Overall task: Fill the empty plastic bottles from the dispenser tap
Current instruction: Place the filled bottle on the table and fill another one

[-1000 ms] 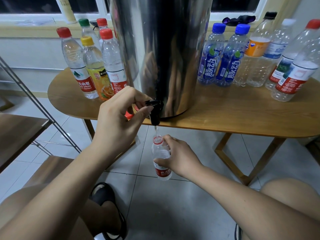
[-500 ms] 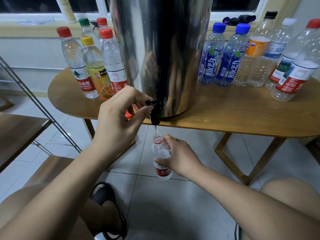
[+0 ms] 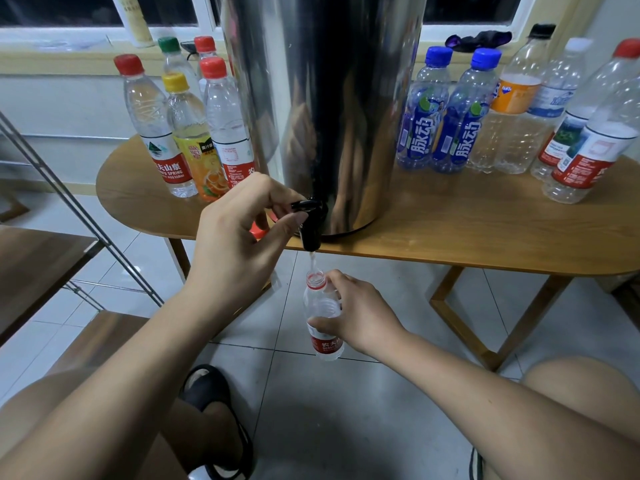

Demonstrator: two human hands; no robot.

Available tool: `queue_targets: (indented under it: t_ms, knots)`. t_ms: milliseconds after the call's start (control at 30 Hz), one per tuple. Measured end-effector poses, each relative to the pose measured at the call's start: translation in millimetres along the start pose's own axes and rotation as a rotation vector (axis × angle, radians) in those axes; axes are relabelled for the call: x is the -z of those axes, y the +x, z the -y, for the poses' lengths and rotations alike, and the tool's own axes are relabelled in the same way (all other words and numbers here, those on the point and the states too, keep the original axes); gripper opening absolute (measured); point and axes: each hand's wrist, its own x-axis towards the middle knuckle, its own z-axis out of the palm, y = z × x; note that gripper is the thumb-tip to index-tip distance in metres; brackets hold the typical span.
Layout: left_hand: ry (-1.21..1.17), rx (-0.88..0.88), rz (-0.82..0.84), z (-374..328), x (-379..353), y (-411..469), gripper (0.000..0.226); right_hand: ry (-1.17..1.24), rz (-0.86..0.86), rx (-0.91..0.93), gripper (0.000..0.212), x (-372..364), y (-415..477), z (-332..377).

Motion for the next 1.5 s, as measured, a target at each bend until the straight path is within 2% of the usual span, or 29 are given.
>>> queue_targets:
  t_ms: [533,700,833,1233,1500]
  knots:
    - [-0.019,0.007,-0.007,0.7,-0.4,-0.3,0.025,-0.002,-0.007,-0.001,0.07,-1.3,0.6,-0.2]
    - [-0.023,0.016,0.001,4.0,-1.4,-0.8,0.012,0.01,-0.003,-0.002,0.07,-0.4,0.2,-0.1]
    - [-0.03,0.013,0.0,3.2,-1.2,-0.9,0.02,0.008,-0.006,-0.003,0.071,-0.9,0.1,0.0]
    - [-0.034,0.003,0.0,2.2,-0.5,-0.7,0.024,0.005,0.002,0.001,0.069,-0.3,0.0,0.0]
    - [-0.032,0.025,-0.001,4.3,-1.9,-1.4,0.011,0.003,-0.009,0.004,0.067,-1.5,0.4,-0.8]
